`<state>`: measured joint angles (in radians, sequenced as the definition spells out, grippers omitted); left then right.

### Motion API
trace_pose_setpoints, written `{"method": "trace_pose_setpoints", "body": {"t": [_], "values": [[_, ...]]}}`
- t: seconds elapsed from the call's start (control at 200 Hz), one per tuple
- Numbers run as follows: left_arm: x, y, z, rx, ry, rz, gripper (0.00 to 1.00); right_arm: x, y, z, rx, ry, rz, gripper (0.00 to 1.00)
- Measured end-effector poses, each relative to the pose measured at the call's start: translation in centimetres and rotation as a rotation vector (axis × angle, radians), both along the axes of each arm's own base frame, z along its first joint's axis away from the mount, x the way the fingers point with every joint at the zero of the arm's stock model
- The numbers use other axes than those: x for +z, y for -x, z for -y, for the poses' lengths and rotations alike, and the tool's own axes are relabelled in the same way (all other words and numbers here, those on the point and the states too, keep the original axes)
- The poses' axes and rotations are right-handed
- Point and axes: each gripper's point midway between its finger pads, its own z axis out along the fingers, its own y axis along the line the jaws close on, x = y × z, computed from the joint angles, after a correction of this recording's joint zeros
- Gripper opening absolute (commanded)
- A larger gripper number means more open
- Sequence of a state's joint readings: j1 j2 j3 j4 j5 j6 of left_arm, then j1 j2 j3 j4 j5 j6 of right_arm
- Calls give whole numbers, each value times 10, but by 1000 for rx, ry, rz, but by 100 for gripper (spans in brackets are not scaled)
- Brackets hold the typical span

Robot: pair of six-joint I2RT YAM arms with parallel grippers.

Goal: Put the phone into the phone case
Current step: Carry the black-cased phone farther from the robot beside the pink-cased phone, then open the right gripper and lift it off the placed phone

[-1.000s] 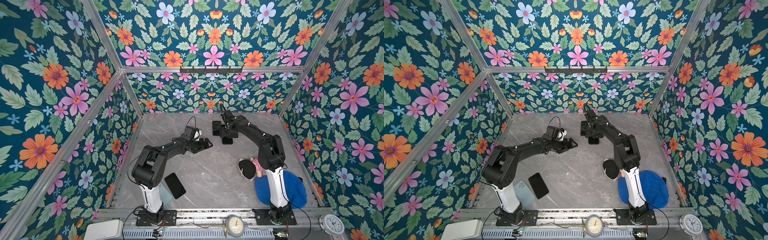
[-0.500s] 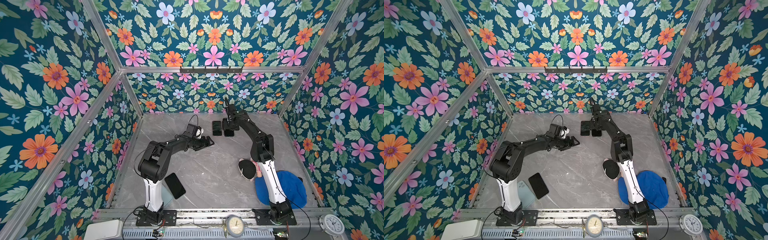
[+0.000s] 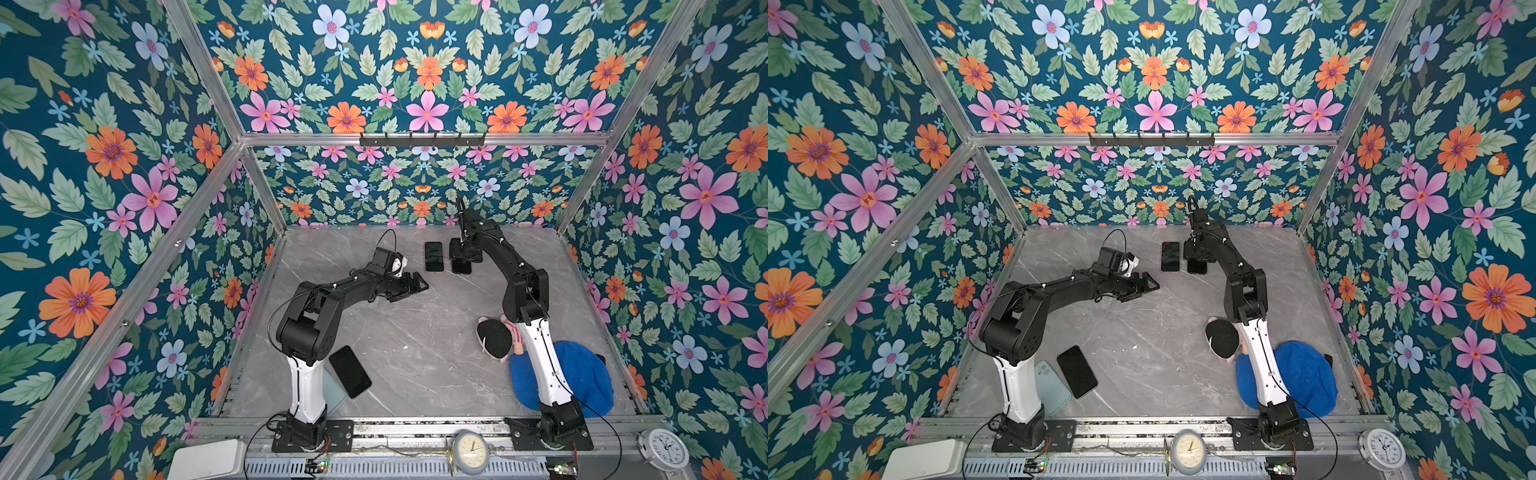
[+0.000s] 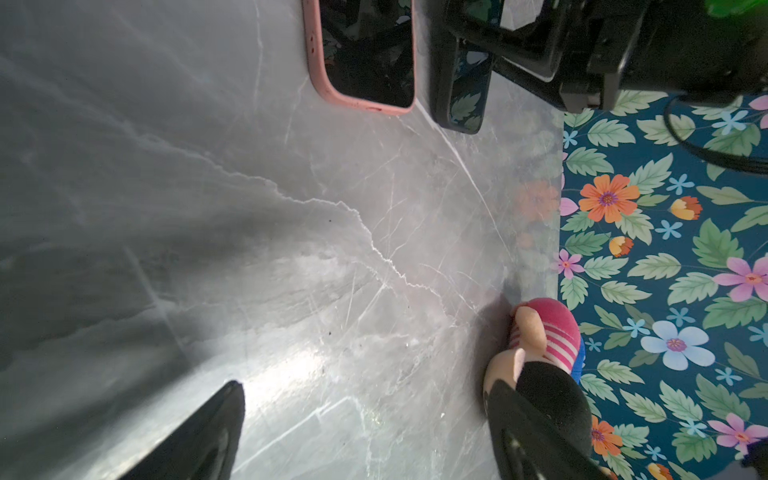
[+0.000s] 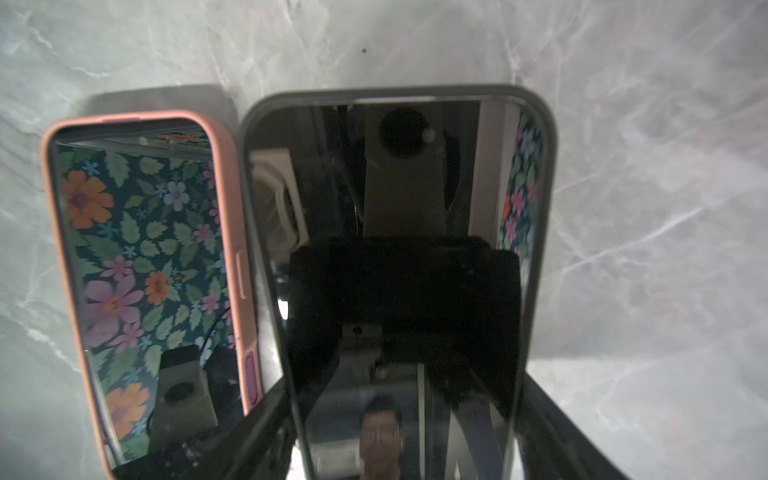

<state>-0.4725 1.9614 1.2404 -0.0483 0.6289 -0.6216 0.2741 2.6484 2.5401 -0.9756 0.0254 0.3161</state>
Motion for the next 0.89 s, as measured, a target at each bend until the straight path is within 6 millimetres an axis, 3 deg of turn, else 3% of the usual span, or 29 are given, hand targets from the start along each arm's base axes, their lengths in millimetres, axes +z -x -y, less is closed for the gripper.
{"method": "trace_pose_setpoints", "body": {"t": [0.445,0.895], "values": [[-6,3,-4,0,-3,-13,93,-8,-8,2,-34,-37,7,52],[-6,3,-6,1,1,-16,94,-7,-10,-1,-38,-61,14,76]]}}
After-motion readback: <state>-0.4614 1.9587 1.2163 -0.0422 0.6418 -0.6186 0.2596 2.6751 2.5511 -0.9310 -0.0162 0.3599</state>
